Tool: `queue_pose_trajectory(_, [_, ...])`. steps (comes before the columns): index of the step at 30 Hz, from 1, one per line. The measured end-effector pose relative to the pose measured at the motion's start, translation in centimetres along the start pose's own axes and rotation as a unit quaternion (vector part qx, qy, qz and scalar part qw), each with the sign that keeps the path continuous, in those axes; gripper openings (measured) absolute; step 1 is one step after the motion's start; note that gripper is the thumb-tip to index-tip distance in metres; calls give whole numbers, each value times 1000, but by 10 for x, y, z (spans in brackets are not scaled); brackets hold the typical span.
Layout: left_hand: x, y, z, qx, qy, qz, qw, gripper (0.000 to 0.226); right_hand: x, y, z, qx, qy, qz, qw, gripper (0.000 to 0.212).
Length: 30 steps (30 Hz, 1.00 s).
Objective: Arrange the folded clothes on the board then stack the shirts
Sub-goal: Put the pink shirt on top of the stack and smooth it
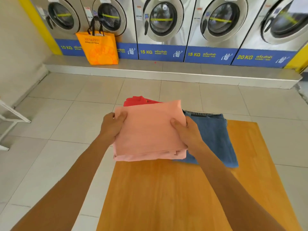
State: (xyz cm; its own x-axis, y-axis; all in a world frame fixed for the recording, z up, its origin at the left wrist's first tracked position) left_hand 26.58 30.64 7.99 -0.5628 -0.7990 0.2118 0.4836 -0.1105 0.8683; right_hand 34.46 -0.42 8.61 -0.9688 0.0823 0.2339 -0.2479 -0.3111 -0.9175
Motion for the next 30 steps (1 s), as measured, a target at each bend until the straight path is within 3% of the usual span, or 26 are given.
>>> queue_pose_trajectory(6, [-90,63,-34,-43,11,-67,997,42,-70,-23,-39,-23,35,-47,998,40])
queue_pose_trajectory(11, [-131,51,-75,-101,-27,-60,993,49,-103,-5,-61,-8,58,-77,995,39])
queue_pose_trajectory(19, [-143,-4,-101,-140,-57,-36,988,52,-124,17,-73,75,63,-67,993,46])
queue_pose_trajectory(23, [-146,21,-100,-137,-47,-81,986,52,-126,11,-64,79,82,-30,993,38])
queue_pose_trajectory(27, [-138,13,-107,-181,-57,-102,977,58,-113,32,-63,129,93,-28,987,48])
queue_pose_trajectory(30, [-127,18,-98,-218,-12,-148,965,57,-110,27,-56,137,105,-22,985,45])
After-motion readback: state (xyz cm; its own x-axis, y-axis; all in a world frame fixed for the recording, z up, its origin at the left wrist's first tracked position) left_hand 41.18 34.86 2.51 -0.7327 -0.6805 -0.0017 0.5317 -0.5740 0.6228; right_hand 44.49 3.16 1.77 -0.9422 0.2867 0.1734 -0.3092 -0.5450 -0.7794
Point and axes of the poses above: each hand's wrist, its own x-axis away from the middle knuckle, its own z-axis out of the back of the hand, y = z × x, the point moved 10 cm from there along -x, towards the middle knuckle, and after that the axes turned 14 degrees about y, right-handed, at the moved point
